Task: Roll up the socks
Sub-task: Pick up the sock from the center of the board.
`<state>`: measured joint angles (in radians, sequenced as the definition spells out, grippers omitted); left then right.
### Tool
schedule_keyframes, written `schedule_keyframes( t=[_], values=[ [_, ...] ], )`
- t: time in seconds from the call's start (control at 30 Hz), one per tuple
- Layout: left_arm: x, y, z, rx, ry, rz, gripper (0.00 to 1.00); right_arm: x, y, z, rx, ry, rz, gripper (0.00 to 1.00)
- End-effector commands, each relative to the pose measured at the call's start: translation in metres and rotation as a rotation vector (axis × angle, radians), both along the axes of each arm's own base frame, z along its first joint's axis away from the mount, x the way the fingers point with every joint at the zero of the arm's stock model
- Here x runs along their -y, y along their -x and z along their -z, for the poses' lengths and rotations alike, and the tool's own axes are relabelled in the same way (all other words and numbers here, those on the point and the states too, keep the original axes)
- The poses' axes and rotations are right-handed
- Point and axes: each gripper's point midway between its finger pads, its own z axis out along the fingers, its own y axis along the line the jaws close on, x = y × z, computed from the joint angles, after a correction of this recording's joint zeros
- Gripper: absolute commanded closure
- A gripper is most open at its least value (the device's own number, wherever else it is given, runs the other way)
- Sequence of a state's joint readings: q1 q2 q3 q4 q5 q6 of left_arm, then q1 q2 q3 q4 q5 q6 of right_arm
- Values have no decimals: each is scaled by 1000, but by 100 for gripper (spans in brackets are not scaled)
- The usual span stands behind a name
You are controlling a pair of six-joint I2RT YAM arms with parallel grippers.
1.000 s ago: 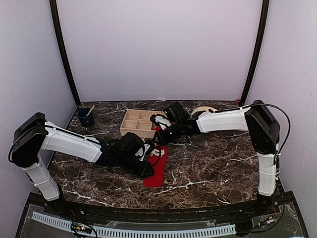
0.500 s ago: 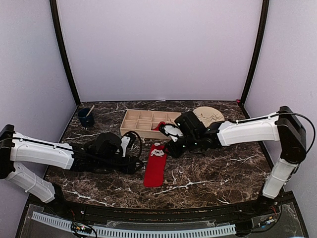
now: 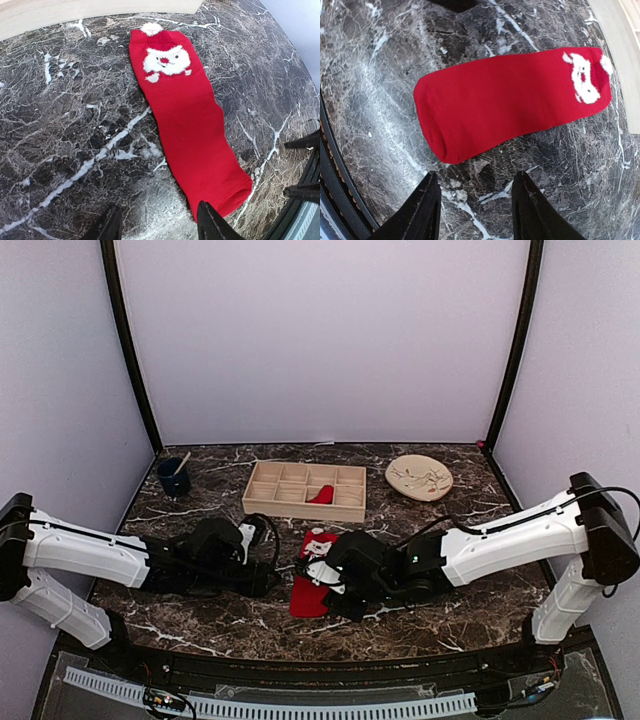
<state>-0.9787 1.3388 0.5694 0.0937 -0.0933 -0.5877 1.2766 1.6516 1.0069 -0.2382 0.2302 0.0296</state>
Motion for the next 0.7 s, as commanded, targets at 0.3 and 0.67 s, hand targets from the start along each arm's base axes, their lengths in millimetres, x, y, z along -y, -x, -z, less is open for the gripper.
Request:
schedule_keyframes(
  t=[0.3, 0.67],
  values=[
    [-16, -2, 4, 3, 32, -57, 47, -14, 27, 24, 73, 195, -150, 54],
    [-21, 1, 8, -6, 57, -59, 48, -27, 31, 36, 83, 232, -203, 53]
  ],
)
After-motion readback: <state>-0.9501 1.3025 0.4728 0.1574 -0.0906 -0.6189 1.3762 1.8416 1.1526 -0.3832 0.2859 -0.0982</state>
